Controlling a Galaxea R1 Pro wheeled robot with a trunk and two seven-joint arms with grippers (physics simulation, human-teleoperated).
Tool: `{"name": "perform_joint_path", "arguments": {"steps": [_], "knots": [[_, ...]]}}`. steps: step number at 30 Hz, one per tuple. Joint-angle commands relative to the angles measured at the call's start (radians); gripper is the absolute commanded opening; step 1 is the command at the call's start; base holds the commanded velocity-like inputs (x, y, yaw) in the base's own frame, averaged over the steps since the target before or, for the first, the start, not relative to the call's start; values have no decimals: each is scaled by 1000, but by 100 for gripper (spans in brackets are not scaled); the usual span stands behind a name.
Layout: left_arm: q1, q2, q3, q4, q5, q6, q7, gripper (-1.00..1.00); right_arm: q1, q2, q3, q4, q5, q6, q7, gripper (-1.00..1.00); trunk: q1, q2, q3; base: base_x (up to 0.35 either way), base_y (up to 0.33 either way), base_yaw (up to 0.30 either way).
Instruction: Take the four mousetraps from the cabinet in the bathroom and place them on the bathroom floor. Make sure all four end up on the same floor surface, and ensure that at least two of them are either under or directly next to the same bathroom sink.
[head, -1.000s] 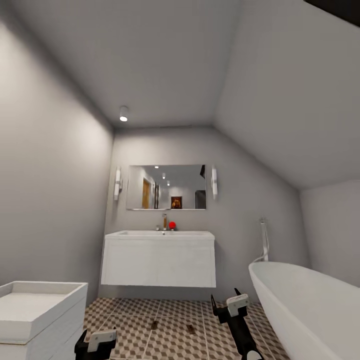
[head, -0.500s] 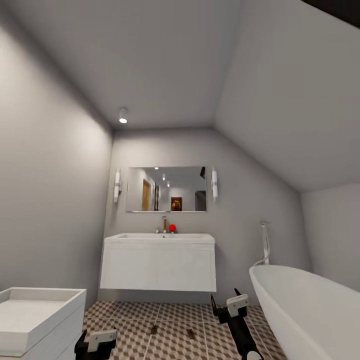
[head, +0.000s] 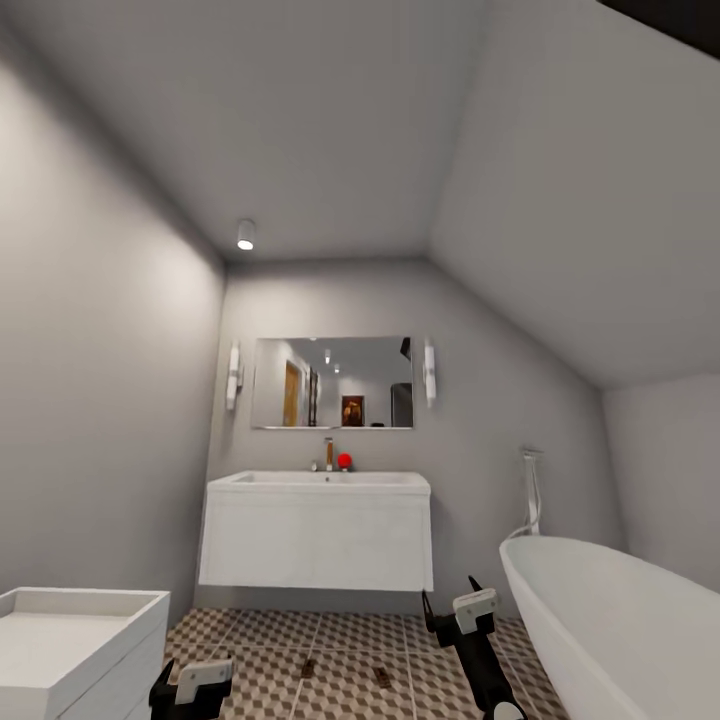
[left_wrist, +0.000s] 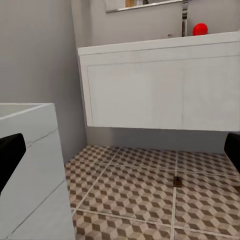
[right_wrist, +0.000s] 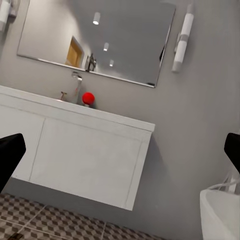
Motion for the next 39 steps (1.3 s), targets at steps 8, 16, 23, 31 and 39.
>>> {"name": "perform_joint_path", "arguments": {"steps": [8,16,23,31,39], "knots": [[0,1,-8,-2,1,0,9,100,-1,0,-2,1,10,-2,-8,100,-31,55,20,0,0,0],[0,1,-9,-2,1,0,9,100,-1,0,-2,1,10,-2,-8,100,-62,111,34,0,0,0],[0,1,-9,-2,1,0,9,100,-1,0,-2,1,9,-2,-8,100,-88,160,46,0,0,0],[0,1,-8,-2,1,0,9,100,-1,0,-2,1,10,-2,-8,100,-119,216,58,0,0,0],[0,1,-10,-2,1,0,9,100,-1,0,-2,1,10,-2,-8,100,-150,272,71,0,0,0]]}}
